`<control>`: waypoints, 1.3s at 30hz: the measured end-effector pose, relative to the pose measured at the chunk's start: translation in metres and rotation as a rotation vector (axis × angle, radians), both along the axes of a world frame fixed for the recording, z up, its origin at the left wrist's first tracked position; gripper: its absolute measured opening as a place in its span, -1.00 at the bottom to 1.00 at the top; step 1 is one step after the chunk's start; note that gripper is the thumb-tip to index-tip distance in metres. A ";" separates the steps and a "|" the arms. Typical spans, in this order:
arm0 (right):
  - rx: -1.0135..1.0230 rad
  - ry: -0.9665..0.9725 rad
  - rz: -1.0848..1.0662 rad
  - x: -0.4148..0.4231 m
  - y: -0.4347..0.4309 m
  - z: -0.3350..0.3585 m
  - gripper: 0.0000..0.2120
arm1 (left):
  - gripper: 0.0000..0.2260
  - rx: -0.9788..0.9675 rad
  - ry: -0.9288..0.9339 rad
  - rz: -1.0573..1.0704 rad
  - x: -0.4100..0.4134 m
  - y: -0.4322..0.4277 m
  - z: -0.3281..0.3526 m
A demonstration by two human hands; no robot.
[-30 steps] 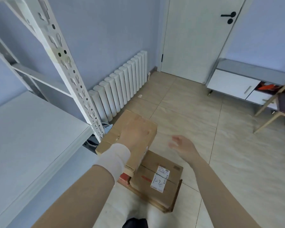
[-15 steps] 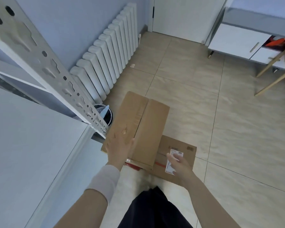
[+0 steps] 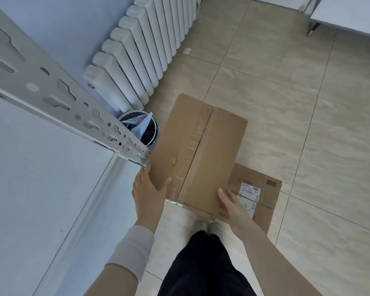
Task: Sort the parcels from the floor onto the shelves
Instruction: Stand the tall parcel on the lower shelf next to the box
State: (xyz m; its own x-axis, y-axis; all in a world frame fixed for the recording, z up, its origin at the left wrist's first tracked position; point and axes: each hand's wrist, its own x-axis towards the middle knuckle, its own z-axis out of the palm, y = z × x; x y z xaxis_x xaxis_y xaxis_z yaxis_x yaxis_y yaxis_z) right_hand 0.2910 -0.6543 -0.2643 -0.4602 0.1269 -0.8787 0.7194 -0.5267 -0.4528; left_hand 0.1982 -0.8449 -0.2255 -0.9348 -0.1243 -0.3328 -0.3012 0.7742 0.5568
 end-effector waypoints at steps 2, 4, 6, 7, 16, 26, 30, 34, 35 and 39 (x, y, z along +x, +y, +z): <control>-0.044 0.020 0.000 -0.003 0.000 -0.002 -0.32 | -0.33 0.022 0.003 0.018 -0.001 0.001 0.001; -0.070 0.030 0.000 -0.005 -0.001 -0.003 -0.37 | -0.33 0.021 0.003 0.026 -0.002 0.002 0.002; -0.077 0.034 -0.021 -0.004 -0.002 -0.003 -0.38 | -0.32 0.020 0.007 0.030 -0.002 0.003 0.004; -0.077 0.037 -0.032 -0.003 -0.002 -0.003 -0.39 | -0.32 0.026 0.006 0.034 -0.003 0.004 0.004; -0.171 0.098 -0.131 0.000 -0.002 -0.013 -0.44 | -0.31 0.066 -0.006 0.042 -0.002 -0.001 -0.004; -0.032 0.118 -0.153 0.001 0.007 0.004 -0.31 | -0.26 0.129 -0.066 0.044 0.004 0.005 0.008; 0.087 0.123 -0.214 0.008 0.023 0.038 -0.27 | -0.23 0.211 -0.131 0.002 0.011 0.020 0.026; 0.240 0.121 -0.244 0.013 0.035 0.067 -0.20 | -0.27 0.305 -0.095 -0.159 0.024 0.047 0.048; 0.270 0.123 -0.249 0.014 0.036 0.072 -0.19 | -0.26 0.325 -0.095 -0.216 0.031 0.055 0.059; 0.363 0.104 -0.202 0.017 0.035 0.088 -0.11 | -0.17 0.415 -0.137 -0.401 0.057 0.077 0.079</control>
